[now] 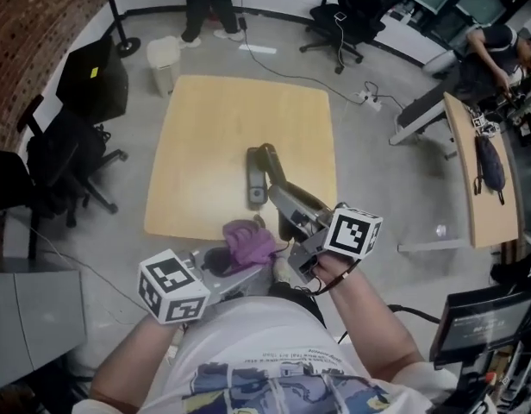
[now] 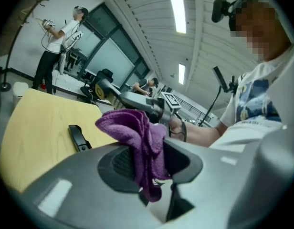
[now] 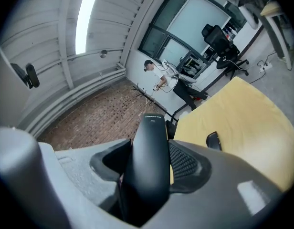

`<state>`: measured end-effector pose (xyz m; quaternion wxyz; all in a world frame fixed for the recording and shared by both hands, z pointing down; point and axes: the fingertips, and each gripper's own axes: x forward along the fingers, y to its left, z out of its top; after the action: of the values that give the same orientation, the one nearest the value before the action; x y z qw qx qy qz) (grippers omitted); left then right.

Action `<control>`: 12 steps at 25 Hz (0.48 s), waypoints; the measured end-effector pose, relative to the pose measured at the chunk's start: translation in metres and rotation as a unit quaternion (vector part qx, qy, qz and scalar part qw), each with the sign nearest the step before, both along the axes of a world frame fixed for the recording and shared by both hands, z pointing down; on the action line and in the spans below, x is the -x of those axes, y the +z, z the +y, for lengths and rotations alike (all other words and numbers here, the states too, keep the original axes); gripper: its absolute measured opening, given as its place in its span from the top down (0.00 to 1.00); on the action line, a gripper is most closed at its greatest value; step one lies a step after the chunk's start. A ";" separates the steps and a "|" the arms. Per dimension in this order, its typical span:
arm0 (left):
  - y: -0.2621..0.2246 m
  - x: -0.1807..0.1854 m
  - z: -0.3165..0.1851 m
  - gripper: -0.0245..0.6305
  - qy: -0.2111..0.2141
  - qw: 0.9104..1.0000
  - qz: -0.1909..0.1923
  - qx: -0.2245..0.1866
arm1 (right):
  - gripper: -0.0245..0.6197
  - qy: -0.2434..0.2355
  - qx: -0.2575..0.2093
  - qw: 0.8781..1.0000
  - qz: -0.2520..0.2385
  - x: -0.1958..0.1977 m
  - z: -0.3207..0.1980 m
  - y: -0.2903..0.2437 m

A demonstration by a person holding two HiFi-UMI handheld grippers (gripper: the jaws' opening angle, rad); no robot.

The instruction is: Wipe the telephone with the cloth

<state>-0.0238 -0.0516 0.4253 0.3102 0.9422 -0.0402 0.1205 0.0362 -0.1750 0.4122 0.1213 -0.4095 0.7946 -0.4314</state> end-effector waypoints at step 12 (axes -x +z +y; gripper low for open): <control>-0.004 0.044 -0.048 0.74 -0.125 0.990 0.050 0.048 | 0.58 0.048 0.040 0.993 0.101 -0.028 0.000 0.053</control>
<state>-0.0676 -0.0992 0.4210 0.3696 0.9184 -0.1367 0.0352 0.0644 -0.1752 0.4655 0.0448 -0.4928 0.7645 -0.4131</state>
